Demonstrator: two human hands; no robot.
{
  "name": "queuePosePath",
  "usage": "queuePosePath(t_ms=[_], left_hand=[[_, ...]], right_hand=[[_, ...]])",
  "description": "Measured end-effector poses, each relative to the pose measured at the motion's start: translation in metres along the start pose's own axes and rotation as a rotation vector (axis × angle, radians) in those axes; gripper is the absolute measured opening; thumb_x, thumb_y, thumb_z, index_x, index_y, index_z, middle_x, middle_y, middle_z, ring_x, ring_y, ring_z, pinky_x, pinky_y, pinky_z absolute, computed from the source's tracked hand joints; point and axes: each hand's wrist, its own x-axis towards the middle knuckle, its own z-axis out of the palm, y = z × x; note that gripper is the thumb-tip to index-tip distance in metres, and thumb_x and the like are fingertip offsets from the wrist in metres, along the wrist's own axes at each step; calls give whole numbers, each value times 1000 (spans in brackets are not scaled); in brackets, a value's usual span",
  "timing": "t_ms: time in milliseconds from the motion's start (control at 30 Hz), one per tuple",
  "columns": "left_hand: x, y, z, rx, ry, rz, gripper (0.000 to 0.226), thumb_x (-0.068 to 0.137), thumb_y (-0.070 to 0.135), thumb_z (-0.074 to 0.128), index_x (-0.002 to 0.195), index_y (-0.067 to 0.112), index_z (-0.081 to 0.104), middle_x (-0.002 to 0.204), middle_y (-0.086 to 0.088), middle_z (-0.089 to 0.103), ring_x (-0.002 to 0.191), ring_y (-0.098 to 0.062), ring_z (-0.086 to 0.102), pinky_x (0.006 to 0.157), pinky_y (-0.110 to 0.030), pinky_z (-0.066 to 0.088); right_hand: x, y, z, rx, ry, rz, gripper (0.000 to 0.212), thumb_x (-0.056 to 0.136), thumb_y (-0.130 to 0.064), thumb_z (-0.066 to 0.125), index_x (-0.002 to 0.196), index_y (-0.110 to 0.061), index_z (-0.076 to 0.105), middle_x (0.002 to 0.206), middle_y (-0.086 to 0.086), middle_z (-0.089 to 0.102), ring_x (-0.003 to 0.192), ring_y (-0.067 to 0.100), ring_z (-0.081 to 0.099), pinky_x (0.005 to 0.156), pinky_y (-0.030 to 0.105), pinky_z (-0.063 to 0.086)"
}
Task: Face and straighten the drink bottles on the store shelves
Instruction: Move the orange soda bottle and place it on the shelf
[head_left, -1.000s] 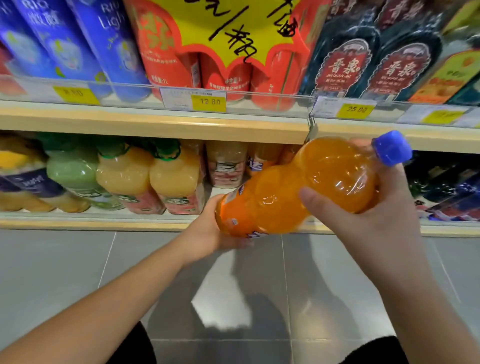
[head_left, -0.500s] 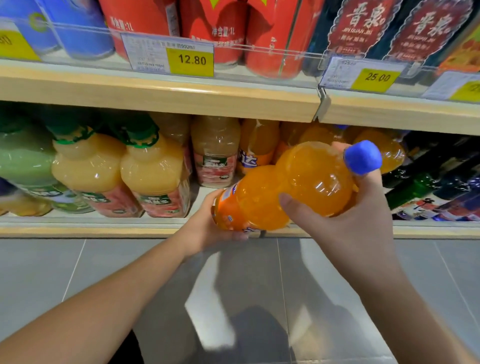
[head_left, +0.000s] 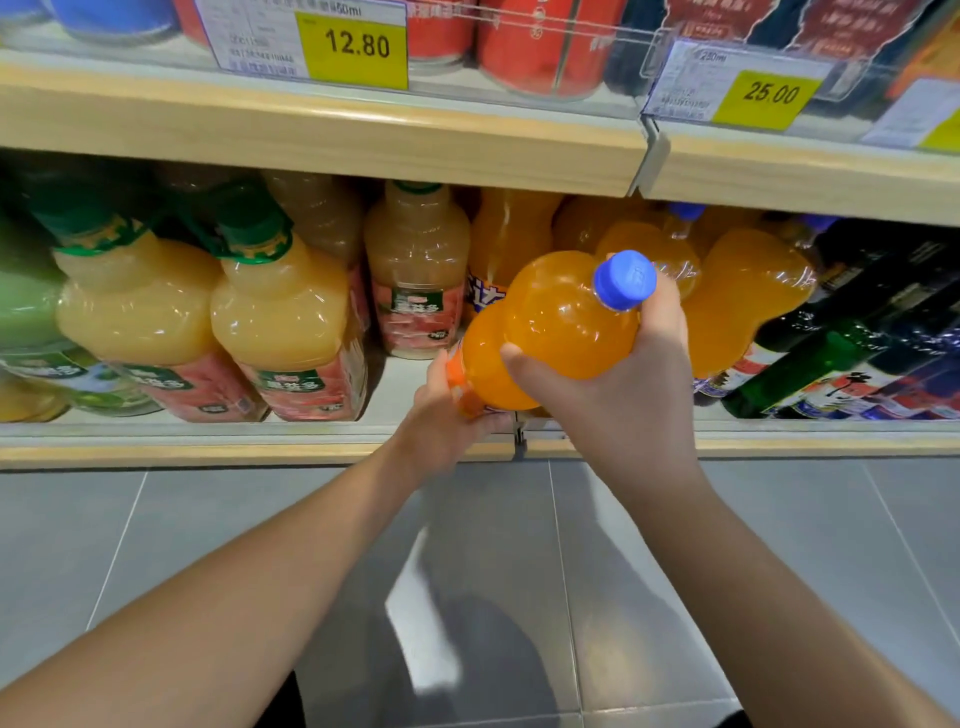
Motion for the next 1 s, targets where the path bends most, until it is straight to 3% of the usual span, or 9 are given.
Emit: queuePosePath(t_ms=[100, 200, 300, 467, 600, 767, 867, 1000], left_hand=[[7, 2, 0, -185, -32, -56, 68, 89, 12, 72, 144, 26, 35, 142, -11, 54, 117, -26, 64, 86, -42, 57], [13, 3, -1, -134, -91, -30, 96, 72, 3, 85, 147, 26, 30, 141, -8, 55, 122, -26, 60, 96, -47, 54], [15, 0, -4, -70, -107, -31, 114, 57, 23, 96, 148, 32, 29, 139, 0, 57, 123, -22, 60, 99, -46, 53], [20, 0, 0, -94, -117, -41, 115, 56, 32, 96, 149, 35, 29, 142, 0, 54, 128, -27, 55, 102, -56, 48], [19, 1, 2, 78, -56, -56, 109, 55, 47, 91, 146, 39, 30, 136, 9, 59, 121, -13, 60, 99, -44, 53], [24, 12, 5, 2, -56, -236, 101, 49, 52, 91, 131, 55, 34, 129, 13, 58, 115, -20, 59, 77, -39, 58], [29, 10, 3, -57, -13, -250, 101, 47, 51, 91, 132, 49, 37, 130, 11, 59, 111, -17, 59, 84, -39, 55], [31, 16, 7, -75, 16, -284, 102, 48, 54, 88, 135, 44, 36, 130, 9, 59, 116, -18, 56, 83, -34, 53]], right_hand=[[2, 5, 8, 7, 4, -13, 97, 62, -44, 93, 143, -26, 42, 128, -12, 45, 123, 11, 46, 92, 12, 43], [5, 9, 14, 14, -3, -28, 95, 61, -36, 95, 141, -26, 44, 126, -14, 42, 120, 3, 41, 87, -3, 33], [7, 12, 19, 1, -7, -15, 96, 62, -32, 96, 143, -23, 44, 125, -14, 42, 120, 4, 41, 84, -5, 33], [12, 17, 25, -42, 19, -52, 91, 65, -27, 95, 142, -16, 47, 121, -15, 42, 118, 5, 41, 84, -5, 32], [17, 19, 25, -51, 3, -70, 96, 64, -32, 96, 144, -19, 45, 124, -15, 42, 120, 3, 40, 86, -2, 34], [25, 16, 29, -73, -13, -77, 103, 66, -43, 95, 150, -16, 41, 140, 0, 51, 122, 4, 43, 87, -4, 33], [35, 14, 34, -39, -27, -64, 99, 66, -43, 95, 145, -11, 44, 134, 3, 56, 120, 13, 53, 91, 5, 43], [47, 14, 39, -32, -98, -8, 90, 69, -46, 92, 141, -15, 46, 122, -2, 50, 108, 9, 49, 80, -3, 37]])
